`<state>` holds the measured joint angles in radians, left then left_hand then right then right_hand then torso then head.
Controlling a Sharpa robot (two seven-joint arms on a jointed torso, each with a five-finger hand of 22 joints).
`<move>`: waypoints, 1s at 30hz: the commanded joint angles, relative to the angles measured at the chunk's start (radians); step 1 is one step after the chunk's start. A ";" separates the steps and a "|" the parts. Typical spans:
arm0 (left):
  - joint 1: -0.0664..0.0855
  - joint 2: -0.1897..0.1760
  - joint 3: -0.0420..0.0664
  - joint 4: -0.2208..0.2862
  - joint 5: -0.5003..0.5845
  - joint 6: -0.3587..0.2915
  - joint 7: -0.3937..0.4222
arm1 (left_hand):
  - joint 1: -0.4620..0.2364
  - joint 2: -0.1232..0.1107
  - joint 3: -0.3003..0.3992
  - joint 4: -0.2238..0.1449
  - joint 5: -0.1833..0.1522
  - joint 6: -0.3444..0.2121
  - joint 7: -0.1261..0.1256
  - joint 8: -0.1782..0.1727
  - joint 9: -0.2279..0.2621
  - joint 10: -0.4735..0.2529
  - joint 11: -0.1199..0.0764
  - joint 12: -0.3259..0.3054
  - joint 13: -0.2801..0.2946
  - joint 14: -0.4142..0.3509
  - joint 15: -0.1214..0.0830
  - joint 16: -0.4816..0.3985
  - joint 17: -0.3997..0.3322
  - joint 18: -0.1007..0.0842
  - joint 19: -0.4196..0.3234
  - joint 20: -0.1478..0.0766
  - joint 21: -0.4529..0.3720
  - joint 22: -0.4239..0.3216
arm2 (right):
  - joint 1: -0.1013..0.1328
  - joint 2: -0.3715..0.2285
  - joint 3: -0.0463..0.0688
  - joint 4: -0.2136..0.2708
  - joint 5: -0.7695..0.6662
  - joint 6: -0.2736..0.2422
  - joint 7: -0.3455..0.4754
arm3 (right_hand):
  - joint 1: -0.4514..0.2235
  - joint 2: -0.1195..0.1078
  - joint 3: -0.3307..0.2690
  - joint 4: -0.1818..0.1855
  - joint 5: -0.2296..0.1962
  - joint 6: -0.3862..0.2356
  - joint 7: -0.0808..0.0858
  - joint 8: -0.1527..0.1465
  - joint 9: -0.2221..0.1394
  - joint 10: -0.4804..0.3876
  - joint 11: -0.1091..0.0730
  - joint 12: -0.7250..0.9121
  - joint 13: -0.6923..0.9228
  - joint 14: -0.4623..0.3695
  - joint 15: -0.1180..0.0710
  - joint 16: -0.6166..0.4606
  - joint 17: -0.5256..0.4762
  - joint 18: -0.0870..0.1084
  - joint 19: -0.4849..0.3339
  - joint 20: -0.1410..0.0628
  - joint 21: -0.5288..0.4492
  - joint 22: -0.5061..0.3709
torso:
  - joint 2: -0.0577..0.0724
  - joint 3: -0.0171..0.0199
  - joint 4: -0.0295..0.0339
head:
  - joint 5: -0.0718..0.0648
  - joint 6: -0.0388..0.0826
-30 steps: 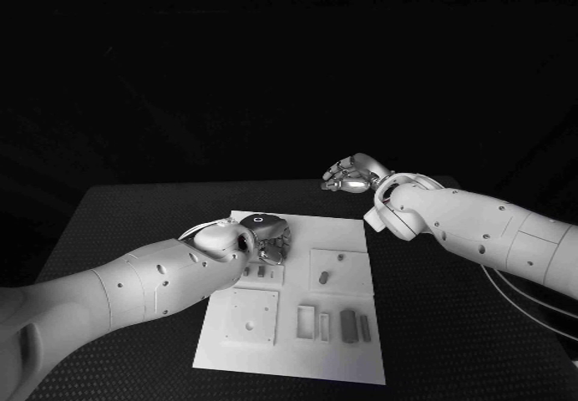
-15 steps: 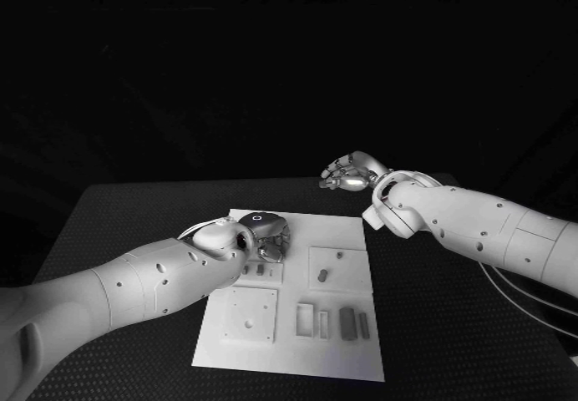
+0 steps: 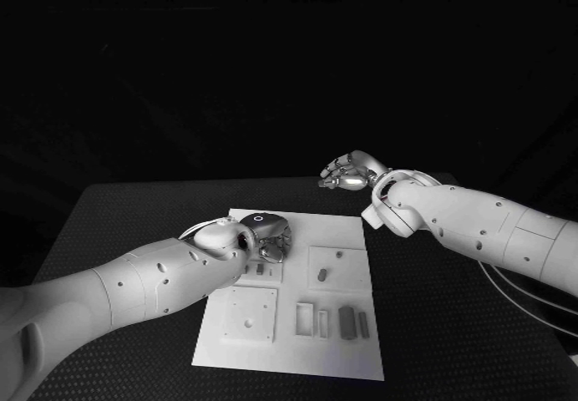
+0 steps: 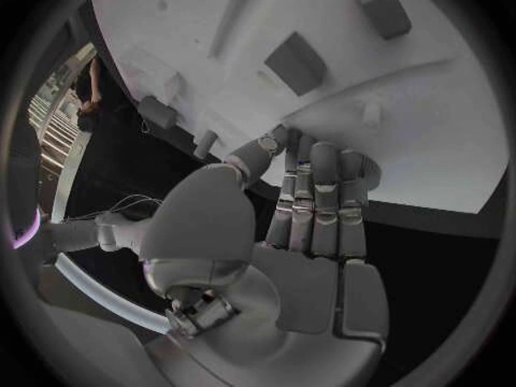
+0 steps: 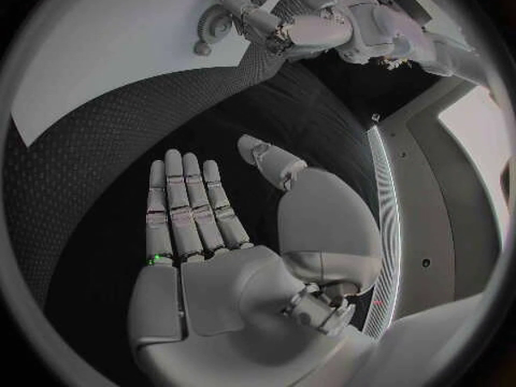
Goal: Assemble the parts on the task board
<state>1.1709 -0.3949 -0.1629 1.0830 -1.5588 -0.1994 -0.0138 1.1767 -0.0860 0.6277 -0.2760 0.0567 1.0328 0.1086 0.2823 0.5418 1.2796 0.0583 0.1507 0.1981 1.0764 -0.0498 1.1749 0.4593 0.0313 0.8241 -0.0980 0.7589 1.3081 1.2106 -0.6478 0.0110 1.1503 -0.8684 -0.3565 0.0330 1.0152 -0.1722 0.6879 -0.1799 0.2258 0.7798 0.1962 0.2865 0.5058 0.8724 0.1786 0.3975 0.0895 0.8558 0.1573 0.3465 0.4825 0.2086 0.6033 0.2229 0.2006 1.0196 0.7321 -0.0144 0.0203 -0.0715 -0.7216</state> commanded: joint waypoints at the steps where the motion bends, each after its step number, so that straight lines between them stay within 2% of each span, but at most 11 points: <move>1: -0.012 0.002 -0.007 0.000 0.004 0.057 0.003 | 0.009 0.014 0.018 0.002 -0.001 0.015 -0.004 0.008 0.002 0.016 -0.004 0.004 0.002 0.016 -0.005 0.007 -0.003 -0.003 0.014 -0.044 0.008 0.018 | 0.000 0.001 0.000 0.001 0.000 0.013 0.009 | 0.006 -0.004 -0.005 0.000 0.007 -0.002 0.004 -0.005 -0.002 0.004 0.001 -0.005 -0.002 0.008 0.001 -0.005 -0.002 -0.010 0.003 0.005 -0.006 -0.001 | 0.000 -0.0002 0.0001 | -0.001 -0.001; 8: -0.013 0.000 -0.007 0.002 0.004 0.026 0.000 | 0.009 0.018 0.030 0.002 -0.002 0.024 -0.007 0.011 0.001 0.029 -0.009 0.000 0.003 0.032 -0.010 0.010 -0.006 -0.003 0.027 -0.052 0.014 0.018 | 0.000 0.001 0.000 0.001 0.000 0.013 0.009 | 0.006 -0.005 -0.007 0.001 0.011 -0.003 0.005 -0.005 -0.004 0.005 0.001 -0.008 -0.005 0.008 0.002 -0.007 -0.004 -0.010 0.002 0.005 -0.009 0.000 | 0.000 -0.0007 -0.0004 | 0.000 0.000; 15: -0.018 -0.011 -0.006 0.013 0.032 -0.047 0.018 | 0.004 0.019 0.037 0.001 -0.002 0.031 -0.010 0.013 -0.001 0.042 -0.014 -0.007 0.003 0.054 -0.016 0.016 -0.008 -0.001 0.048 -0.061 0.025 0.018 | 0.000 0.001 0.000 0.000 0.000 0.012 0.009 | 0.006 -0.006 -0.008 0.001 0.012 -0.004 0.005 -0.005 -0.004 0.005 0.002 -0.009 -0.006 0.008 0.003 -0.008 -0.005 -0.010 0.003 0.005 -0.010 0.000 | 0.000 -0.0009 0.0001 | 0.001 0.002; 17: -0.018 -0.016 -0.004 0.018 0.049 -0.068 0.019 | 0.003 0.018 0.038 0.001 -0.002 0.033 -0.010 0.013 -0.001 0.046 -0.015 -0.009 0.003 0.062 -0.017 0.019 -0.008 0.000 0.055 -0.064 0.029 0.018 | 0.000 0.001 0.000 0.000 0.000 0.011 0.009 | 0.006 -0.006 -0.008 0.001 0.013 -0.004 0.005 -0.005 -0.005 0.006 0.002 -0.010 -0.007 0.008 0.003 -0.008 -0.005 -0.010 0.003 0.005 -0.011 0.000 | 0.000 -0.0013 0.0001 | 0.001 0.003; 19: -0.018 -0.020 0.003 0.021 0.067 -0.089 0.025 | 0.001 0.017 0.039 0.001 -0.002 0.034 -0.011 0.013 -0.001 0.049 -0.016 -0.011 0.002 0.068 -0.019 0.021 -0.008 0.001 0.061 -0.066 0.031 0.018 | 0.000 0.001 0.000 0.000 0.000 0.011 0.010 | 0.006 -0.006 -0.009 0.001 0.013 -0.004 0.005 -0.005 -0.005 0.006 0.002 -0.010 -0.007 0.008 0.003 -0.008 -0.005 -0.010 0.003 0.005 -0.011 0.000 | 0.000 -0.0010 0.0000 | 0.002 0.005; 22: -0.018 -0.030 0.004 0.029 0.105 -0.113 0.042 | 0.000 0.016 0.041 0.001 -0.001 0.036 -0.011 0.014 -0.002 0.052 -0.017 -0.013 0.002 0.073 -0.020 0.023 -0.009 0.001 0.065 -0.067 0.034 0.018 | 0.000 0.001 0.000 -0.001 0.000 0.011 0.010 | 0.006 -0.006 -0.009 0.002 0.014 -0.004 0.005 -0.005 -0.005 0.006 0.002 -0.010 -0.007 0.009 0.003 -0.008 -0.006 -0.010 0.003 0.005 -0.011 0.000 | 0.000 -0.0009 -0.0001 | 0.002 0.007; 24: -0.018 -0.037 0.012 0.035 0.134 -0.127 0.056 | 0.000 0.016 0.042 0.002 -0.001 0.036 -0.012 0.014 -0.002 0.054 -0.018 -0.015 0.002 0.078 -0.021 0.025 -0.009 0.002 0.069 -0.068 0.036 0.018 | 0.000 0.000 0.000 -0.001 0.000 0.011 0.010 | 0.006 -0.006 -0.009 0.002 0.014 -0.004 0.005 -0.005 -0.005 0.006 0.002 -0.011 -0.008 0.009 0.003 -0.008 -0.006 -0.010 0.003 0.005 -0.012 0.000 | 0.000 -0.0013 0.0002 | 0.001 0.008; 25: -0.018 -0.038 0.018 0.036 0.144 -0.130 0.060 | -0.001 0.016 0.042 0.002 -0.001 0.036 -0.012 0.014 -0.002 0.054 -0.018 -0.015 0.002 0.079 -0.021 0.025 -0.009 0.002 0.070 -0.069 0.036 0.018 | 0.000 0.000 0.000 -0.002 0.000 0.011 0.010 | 0.006 -0.006 -0.010 0.002 0.014 -0.004 0.005 -0.005 -0.006 0.006 0.002 -0.011 -0.008 0.009 0.003 -0.008 -0.006 -0.010 0.003 0.005 -0.012 0.000 | 0.000 -0.0014 0.0005 | 0.001 0.008; 26: -0.018 -0.041 0.030 0.038 0.168 -0.129 0.070 | -0.001 0.016 0.043 0.002 -0.001 0.037 -0.012 0.014 -0.002 0.055 -0.018 -0.017 0.002 0.082 -0.021 0.026 -0.009 0.003 0.073 -0.069 0.038 0.018 | 0.000 0.000 0.000 -0.002 0.000 0.011 0.010 | 0.006 -0.006 -0.010 0.002 0.014 -0.004 0.006 -0.005 -0.006 0.007 0.002 -0.011 -0.008 0.009 0.003 -0.008 -0.006 -0.010 0.003 0.005 -0.012 0.001 | 0.000 -0.0016 0.0010 | 0.002 0.009; 30: -0.017 -0.060 0.049 0.047 0.301 -0.105 0.092 | -0.004 0.017 0.043 0.003 0.000 0.037 -0.012 0.013 -0.003 0.056 -0.019 -0.019 0.002 0.085 -0.022 0.028 -0.009 0.003 0.075 -0.070 0.039 0.018 | 0.000 -0.004 0.000 -0.002 0.000 0.011 0.010 | 0.006 -0.006 -0.010 0.002 0.014 -0.004 0.006 -0.005 -0.006 0.007 0.002 -0.011 -0.009 0.009 0.003 -0.009 -0.007 -0.010 0.003 0.005 -0.012 0.001 | -0.001 -0.0010 0.0019 | 0.003 0.011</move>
<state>1.1540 -0.4521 -0.1132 1.1256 -1.3898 -0.2900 0.0327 1.1775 -0.0746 0.6641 -0.2746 0.0512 1.0625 0.0997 0.2934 0.5374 1.3278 0.0392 0.1351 0.1989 1.1493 -0.0665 1.1976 0.4516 0.0226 0.8954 -0.1196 0.7937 1.3077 1.2105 -0.6503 0.0110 1.1480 -0.8682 -0.3559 0.0330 1.0152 -0.1722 0.6844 -0.1779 0.2362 0.7799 0.1960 0.2865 0.5015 0.8723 0.1786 0.3898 0.0824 0.8594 0.1607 0.3428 0.4771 0.2087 0.6034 0.2228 0.1931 1.0198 0.7322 -0.0156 0.0213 -0.0694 -0.7120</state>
